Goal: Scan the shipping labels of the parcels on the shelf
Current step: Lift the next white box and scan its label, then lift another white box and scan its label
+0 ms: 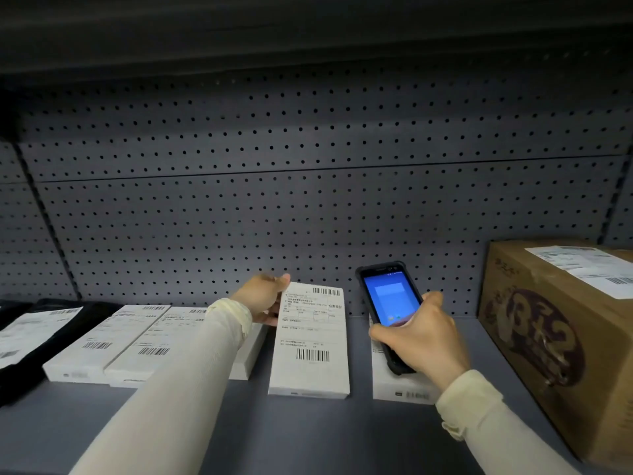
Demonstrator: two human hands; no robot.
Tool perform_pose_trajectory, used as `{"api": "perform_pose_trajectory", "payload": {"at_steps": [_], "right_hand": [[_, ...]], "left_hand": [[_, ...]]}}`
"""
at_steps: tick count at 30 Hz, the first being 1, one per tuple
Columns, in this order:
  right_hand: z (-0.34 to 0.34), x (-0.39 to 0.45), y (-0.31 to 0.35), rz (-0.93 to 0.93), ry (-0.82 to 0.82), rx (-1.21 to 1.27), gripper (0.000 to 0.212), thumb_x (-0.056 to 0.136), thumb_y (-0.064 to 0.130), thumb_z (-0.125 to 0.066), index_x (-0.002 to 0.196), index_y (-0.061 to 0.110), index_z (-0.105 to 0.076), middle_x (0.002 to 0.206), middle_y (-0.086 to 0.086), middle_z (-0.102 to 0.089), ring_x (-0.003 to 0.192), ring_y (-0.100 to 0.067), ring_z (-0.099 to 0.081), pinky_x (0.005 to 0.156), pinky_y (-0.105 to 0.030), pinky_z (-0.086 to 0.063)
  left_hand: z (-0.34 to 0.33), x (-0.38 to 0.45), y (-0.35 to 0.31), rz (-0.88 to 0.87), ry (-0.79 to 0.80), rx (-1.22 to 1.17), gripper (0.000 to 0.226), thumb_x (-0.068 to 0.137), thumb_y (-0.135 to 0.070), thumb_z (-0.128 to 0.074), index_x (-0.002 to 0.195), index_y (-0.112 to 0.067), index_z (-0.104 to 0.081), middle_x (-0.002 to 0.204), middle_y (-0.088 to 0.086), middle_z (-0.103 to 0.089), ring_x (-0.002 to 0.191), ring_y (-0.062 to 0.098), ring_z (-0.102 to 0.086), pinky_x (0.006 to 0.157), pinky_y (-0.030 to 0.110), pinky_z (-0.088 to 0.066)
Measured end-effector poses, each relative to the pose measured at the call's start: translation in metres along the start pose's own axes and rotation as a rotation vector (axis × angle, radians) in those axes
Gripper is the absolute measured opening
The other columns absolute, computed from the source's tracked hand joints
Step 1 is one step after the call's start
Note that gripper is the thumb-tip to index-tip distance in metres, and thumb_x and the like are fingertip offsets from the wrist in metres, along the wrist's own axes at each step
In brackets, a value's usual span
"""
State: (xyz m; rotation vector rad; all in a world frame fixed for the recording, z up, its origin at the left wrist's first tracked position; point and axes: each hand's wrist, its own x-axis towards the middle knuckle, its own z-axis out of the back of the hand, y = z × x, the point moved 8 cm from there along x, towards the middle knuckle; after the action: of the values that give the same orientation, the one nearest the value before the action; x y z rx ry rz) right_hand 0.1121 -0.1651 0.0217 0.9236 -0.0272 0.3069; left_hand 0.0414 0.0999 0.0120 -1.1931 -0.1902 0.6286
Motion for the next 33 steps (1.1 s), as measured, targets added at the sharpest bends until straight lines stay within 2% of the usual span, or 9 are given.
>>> {"api": "perform_pose_trajectory", "payload": {"at_steps": [2, 7, 11, 15, 17, 21, 24, 26, 33], "right_hand": [[-0.002, 0.004, -0.003, -0.003, -0.008, -0.003, 0.068, 0.062, 0.039, -0.081, 0.105, 0.014, -0.036, 0.078, 0.003, -0.060, 0.076, -0.018, -0.062, 0.067, -0.039, -0.057], [-0.005, 0.015, -0.008, -0.025, -0.019, -0.024, 0.064, 0.060, 0.037, -0.080, 0.100, 0.015, -0.035, 0.082, 0.001, -0.062, 0.077, -0.018, -0.061, 0.067, -0.038, -0.056], [-0.004, 0.021, -0.007, -0.027, -0.035, -0.036, 0.062, 0.061, 0.037, -0.079, 0.095, 0.016, -0.032, 0.082, 0.001, -0.064, 0.078, -0.018, -0.061, 0.065, -0.035, -0.053], [0.001, 0.022, -0.004, -0.003, -0.045, -0.032, 0.062, 0.065, 0.035, -0.079, 0.097, 0.016, -0.030, 0.080, 0.003, -0.065, 0.076, -0.014, -0.059, 0.061, -0.031, -0.047], [0.002, 0.022, -0.002, 0.007, -0.039, -0.030, 0.064, 0.066, 0.035, -0.079, 0.098, 0.018, -0.026, 0.082, 0.003, -0.066, 0.079, -0.015, -0.059, 0.064, -0.032, -0.048], [0.004, 0.020, -0.001, 0.010, -0.032, -0.036, 0.064, 0.066, 0.036, -0.080, 0.098, 0.018, -0.028, 0.079, 0.004, -0.064, 0.077, -0.014, -0.060, 0.065, -0.033, -0.051], [0.004, 0.019, -0.002, 0.000, -0.028, -0.040, 0.064, 0.065, 0.039, -0.081, 0.098, 0.018, -0.029, 0.080, 0.002, -0.064, 0.076, -0.014, -0.060, 0.065, -0.033, -0.052], [0.003, 0.017, -0.004, -0.006, -0.016, -0.043, 0.065, 0.065, 0.040, -0.081, 0.097, 0.018, -0.028, 0.081, 0.003, -0.064, 0.075, -0.013, -0.059, 0.064, -0.033, -0.050], [-0.005, 0.008, -0.006, 0.007, 0.032, -0.021, 0.060, 0.068, 0.032, -0.078, 0.097, 0.017, -0.028, 0.079, 0.002, -0.063, 0.068, -0.007, -0.054, 0.054, -0.029, -0.042]], "left_hand": [[-0.009, 0.001, 0.005, 0.068, 0.051, 0.039, 0.038, 0.101, -0.036, -0.035, 0.093, -0.007, -0.058, 0.073, 0.001, -0.066, 0.064, 0.016, -0.061, 0.059, 0.028, -0.050], [-0.024, 0.018, 0.021, 0.196, 0.103, 0.076, 0.044, 0.102, -0.034, -0.033, 0.116, 0.000, -0.056, 0.093, 0.011, -0.068, 0.078, 0.025, -0.066, 0.063, 0.035, -0.056], [-0.032, 0.027, 0.021, 0.207, 0.083, 0.203, 0.036, 0.102, -0.028, -0.033, 0.110, -0.001, -0.055, 0.090, 0.012, -0.067, 0.073, 0.024, -0.066, 0.055, 0.032, -0.058], [-0.034, 0.033, 0.020, 0.155, 0.055, 0.478, 0.014, 0.100, -0.009, -0.034, 0.096, -0.007, -0.047, 0.100, 0.015, -0.055, 0.103, 0.040, -0.061, 0.083, 0.051, -0.056], [-0.035, 0.036, 0.021, 0.127, 0.035, 0.509, 0.016, 0.100, -0.008, -0.033, 0.099, -0.006, -0.049, 0.092, 0.013, -0.051, 0.094, 0.039, -0.060, 0.081, 0.050, -0.056], [-0.037, 0.039, 0.020, 0.089, 0.007, 0.545, 0.023, 0.098, -0.012, -0.041, 0.110, 0.000, -0.057, 0.097, 0.015, -0.057, 0.078, 0.033, -0.060, 0.057, 0.039, -0.057], [-0.034, 0.037, 0.018, 0.032, -0.055, 0.580, 0.020, 0.095, -0.018, -0.044, 0.102, -0.008, -0.060, 0.081, 0.008, -0.061, 0.063, 0.024, -0.060, 0.053, 0.027, -0.051], [-0.032, 0.033, 0.018, 0.005, -0.086, 0.616, 0.016, 0.093, -0.019, -0.045, 0.096, -0.010, -0.058, 0.081, 0.008, -0.064, 0.069, 0.026, -0.065, 0.056, 0.025, -0.050], [-0.008, -0.003, 0.004, -0.161, -0.304, 0.752, 0.024, 0.092, -0.023, -0.044, 0.111, -0.011, -0.051, 0.111, 0.011, -0.062, 0.099, 0.030, -0.058, 0.081, 0.033, -0.046]]}}
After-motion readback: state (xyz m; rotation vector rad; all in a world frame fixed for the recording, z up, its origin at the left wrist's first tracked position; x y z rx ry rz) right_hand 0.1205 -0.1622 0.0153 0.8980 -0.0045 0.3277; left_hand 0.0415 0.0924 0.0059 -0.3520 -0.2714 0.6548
